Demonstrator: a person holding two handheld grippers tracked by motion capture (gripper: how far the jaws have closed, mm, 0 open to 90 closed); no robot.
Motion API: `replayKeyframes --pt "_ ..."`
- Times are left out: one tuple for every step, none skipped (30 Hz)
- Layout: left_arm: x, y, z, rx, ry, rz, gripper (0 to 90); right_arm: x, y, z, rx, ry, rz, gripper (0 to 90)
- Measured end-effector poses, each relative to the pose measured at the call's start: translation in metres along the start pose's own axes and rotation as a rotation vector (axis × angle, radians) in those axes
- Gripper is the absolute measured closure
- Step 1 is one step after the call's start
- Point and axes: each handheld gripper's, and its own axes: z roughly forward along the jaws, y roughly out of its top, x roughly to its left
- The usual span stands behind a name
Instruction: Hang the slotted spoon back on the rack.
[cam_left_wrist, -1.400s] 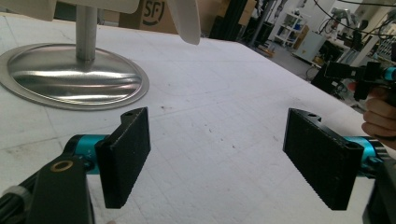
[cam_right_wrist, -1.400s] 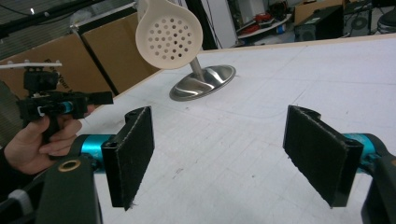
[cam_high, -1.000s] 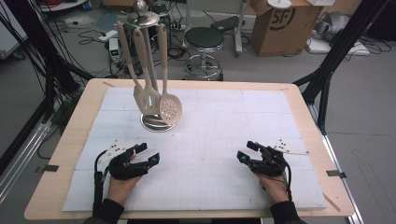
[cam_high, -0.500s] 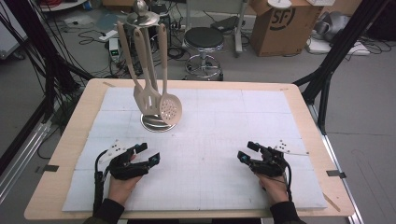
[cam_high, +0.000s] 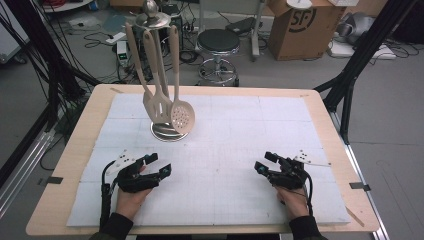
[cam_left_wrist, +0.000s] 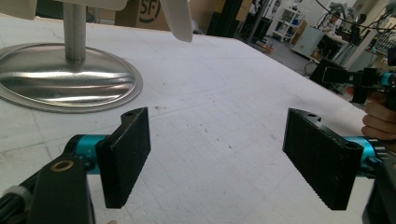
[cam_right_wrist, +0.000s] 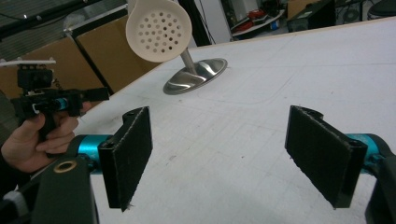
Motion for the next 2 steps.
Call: replayKeyframes --pt "0.0001 0.0000 0.0000 0.000 0.000 0.000 23.8 -0.0004 0.0000 0.0002 -0.004 0.001 0.000 22.4" --pt "0.0001 0.0000 0.0000 0.000 0.000 0.000 23.9 -0.0003 0.0000 0.0001 0.001 0.001 0.003 22.4"
